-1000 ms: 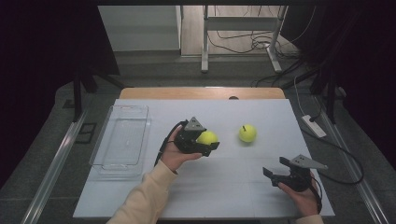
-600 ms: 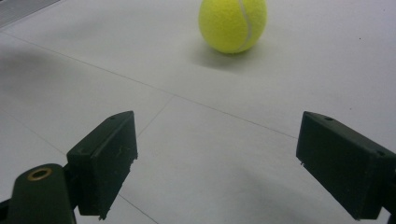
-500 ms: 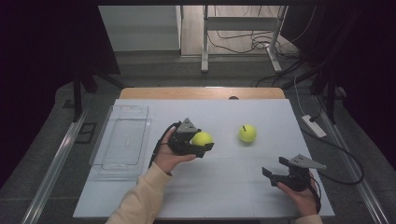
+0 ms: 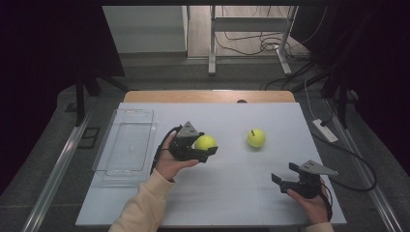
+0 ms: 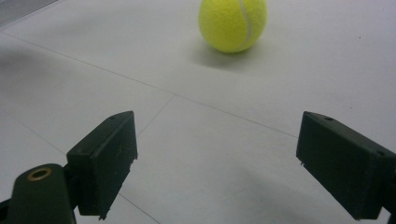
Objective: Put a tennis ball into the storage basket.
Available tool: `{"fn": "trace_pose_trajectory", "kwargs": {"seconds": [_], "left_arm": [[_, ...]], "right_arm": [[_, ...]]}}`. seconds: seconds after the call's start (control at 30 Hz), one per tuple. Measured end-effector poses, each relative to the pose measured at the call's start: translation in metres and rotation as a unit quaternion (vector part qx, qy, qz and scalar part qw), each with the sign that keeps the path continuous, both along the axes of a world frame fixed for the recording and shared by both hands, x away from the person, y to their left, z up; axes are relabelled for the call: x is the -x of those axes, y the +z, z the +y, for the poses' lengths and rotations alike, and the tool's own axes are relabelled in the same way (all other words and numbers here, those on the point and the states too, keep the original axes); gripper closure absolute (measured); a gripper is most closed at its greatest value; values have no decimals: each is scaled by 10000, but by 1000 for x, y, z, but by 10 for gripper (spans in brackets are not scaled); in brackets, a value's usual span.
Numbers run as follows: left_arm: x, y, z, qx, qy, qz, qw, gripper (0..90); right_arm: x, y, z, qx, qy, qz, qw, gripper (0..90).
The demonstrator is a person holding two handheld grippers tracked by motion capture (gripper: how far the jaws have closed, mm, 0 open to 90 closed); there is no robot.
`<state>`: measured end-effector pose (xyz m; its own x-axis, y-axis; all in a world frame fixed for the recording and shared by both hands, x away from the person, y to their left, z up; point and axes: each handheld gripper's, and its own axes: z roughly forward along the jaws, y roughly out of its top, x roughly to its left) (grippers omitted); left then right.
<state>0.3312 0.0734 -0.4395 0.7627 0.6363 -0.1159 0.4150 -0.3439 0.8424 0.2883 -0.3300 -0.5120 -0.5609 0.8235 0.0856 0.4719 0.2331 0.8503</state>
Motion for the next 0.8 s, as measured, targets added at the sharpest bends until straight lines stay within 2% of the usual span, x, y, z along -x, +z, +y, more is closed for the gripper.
{"fn": "trace_pose_trajectory", "kwargs": {"seconds": [0.4,0.8], "left_arm": [[2,4,13,179,167,-28,9997,280],[3,7,22,227,252,-74,9994,280]], "right_arm": [[1,0,0,9,6,-16,10000,122],[1,0,0,6,27,-9,10000,121]]}}
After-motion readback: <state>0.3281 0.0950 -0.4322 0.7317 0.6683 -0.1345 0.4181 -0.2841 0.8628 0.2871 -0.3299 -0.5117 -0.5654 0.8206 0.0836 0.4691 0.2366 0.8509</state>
